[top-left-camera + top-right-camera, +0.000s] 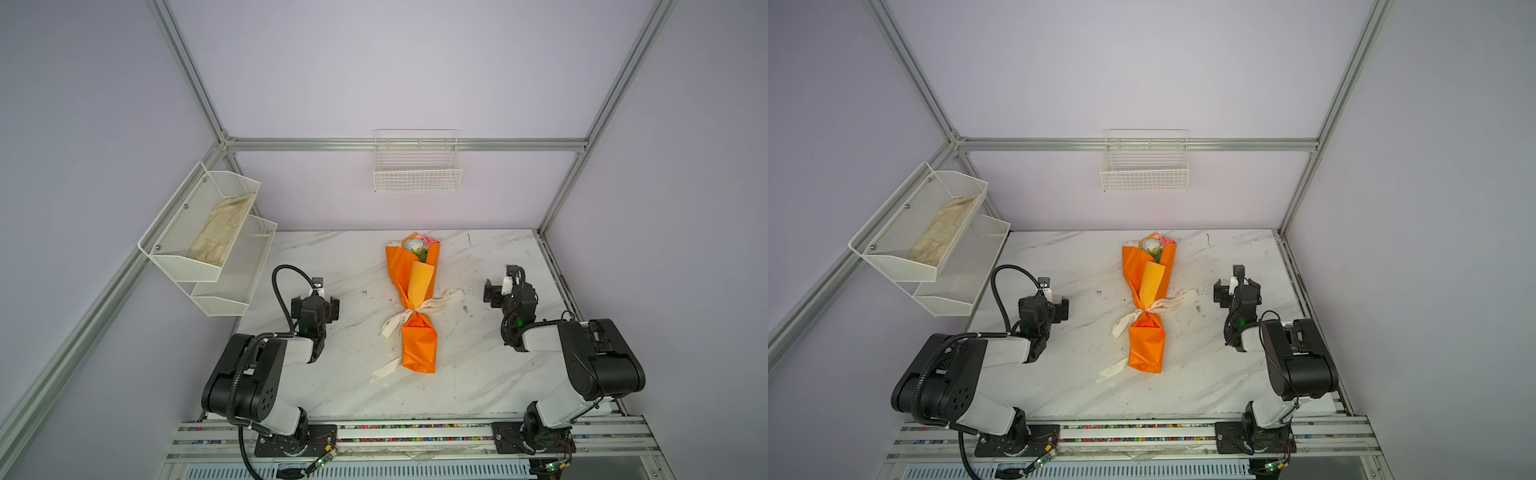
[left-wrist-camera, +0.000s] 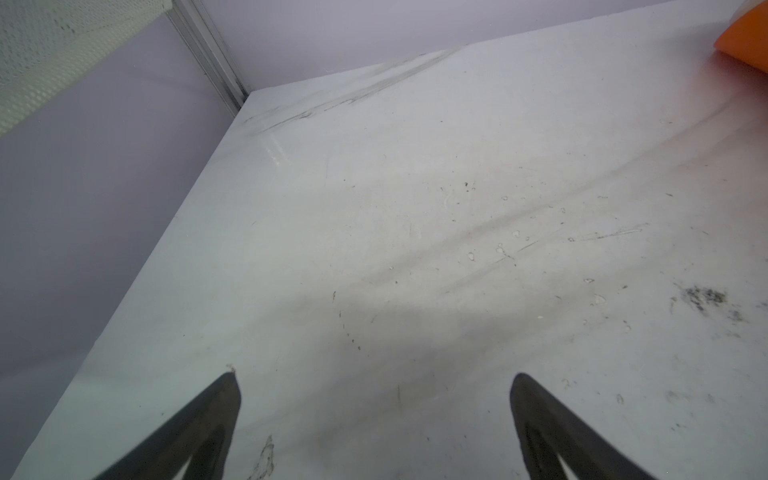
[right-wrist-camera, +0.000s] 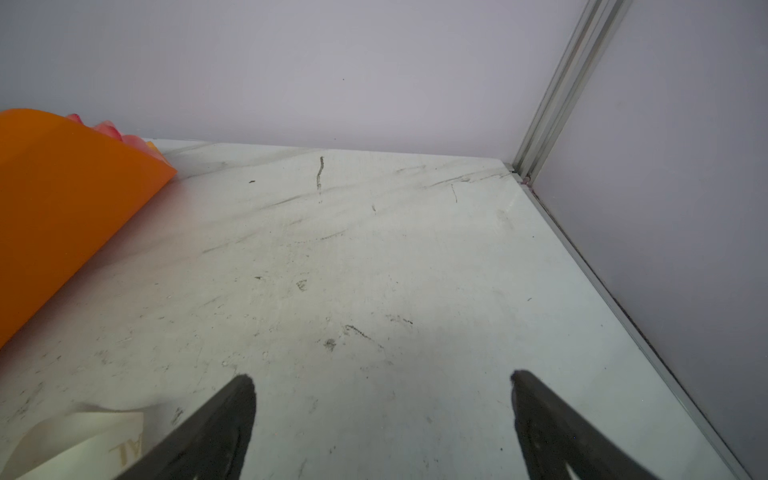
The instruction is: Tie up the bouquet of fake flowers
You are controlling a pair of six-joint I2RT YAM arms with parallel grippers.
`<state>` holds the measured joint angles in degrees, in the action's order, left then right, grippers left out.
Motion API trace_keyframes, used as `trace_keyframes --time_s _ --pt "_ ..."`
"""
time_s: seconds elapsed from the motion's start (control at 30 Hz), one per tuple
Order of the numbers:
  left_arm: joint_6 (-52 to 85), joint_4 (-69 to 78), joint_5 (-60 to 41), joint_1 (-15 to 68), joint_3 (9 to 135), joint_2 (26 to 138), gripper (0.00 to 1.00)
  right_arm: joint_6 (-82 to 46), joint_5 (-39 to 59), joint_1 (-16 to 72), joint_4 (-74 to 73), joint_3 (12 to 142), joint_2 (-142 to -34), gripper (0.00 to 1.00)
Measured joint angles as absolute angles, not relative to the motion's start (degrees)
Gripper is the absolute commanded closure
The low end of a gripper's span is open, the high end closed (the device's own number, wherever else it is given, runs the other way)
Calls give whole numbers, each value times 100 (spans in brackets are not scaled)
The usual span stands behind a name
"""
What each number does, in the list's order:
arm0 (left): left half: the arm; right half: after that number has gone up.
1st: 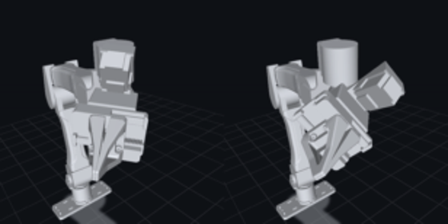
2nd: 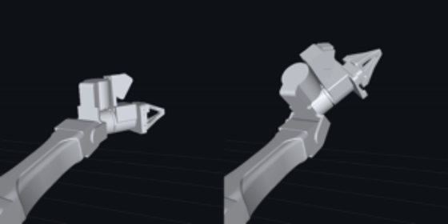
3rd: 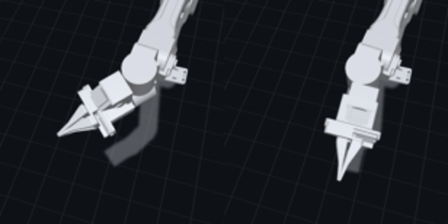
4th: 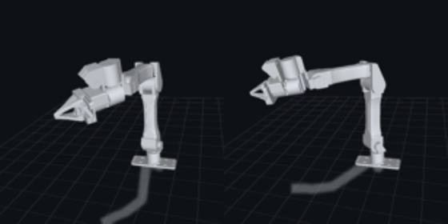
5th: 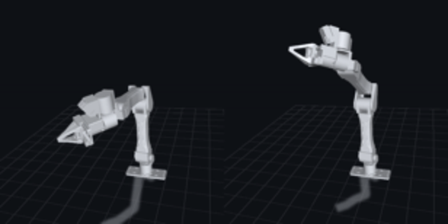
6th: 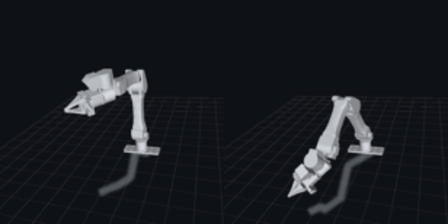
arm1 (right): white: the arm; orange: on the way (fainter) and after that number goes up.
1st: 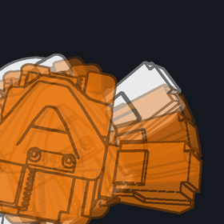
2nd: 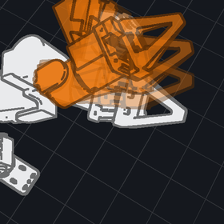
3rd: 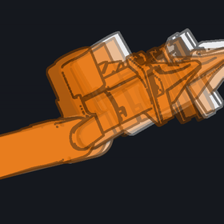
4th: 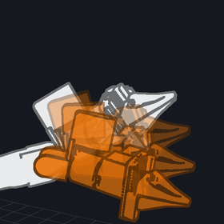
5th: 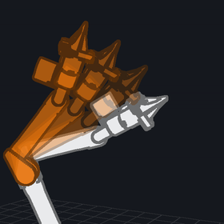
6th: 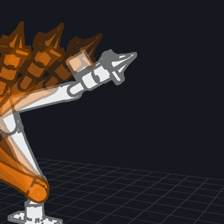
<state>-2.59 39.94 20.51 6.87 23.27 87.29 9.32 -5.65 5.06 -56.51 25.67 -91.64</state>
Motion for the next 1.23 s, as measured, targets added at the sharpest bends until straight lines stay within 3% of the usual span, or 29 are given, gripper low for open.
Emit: trace_keyframes --time_s 0.13,0.23,0.6,1.23 --pt "-261 5325 1619 325 1806 8941 0 799 -95 486 -6956 2191 -9338 3" --pt "-132 5258 1747 309 1822 9087 0 703 47 486 -7708 2189 -10038 3" --pt "193 5162 2025 163 1863 9072 0 298 -919 489 -7472 2624 -10259 3" --pt "193 5162 2025 163 1863 9074 0 259 -1081 493 -7474 2626 -10259 3"
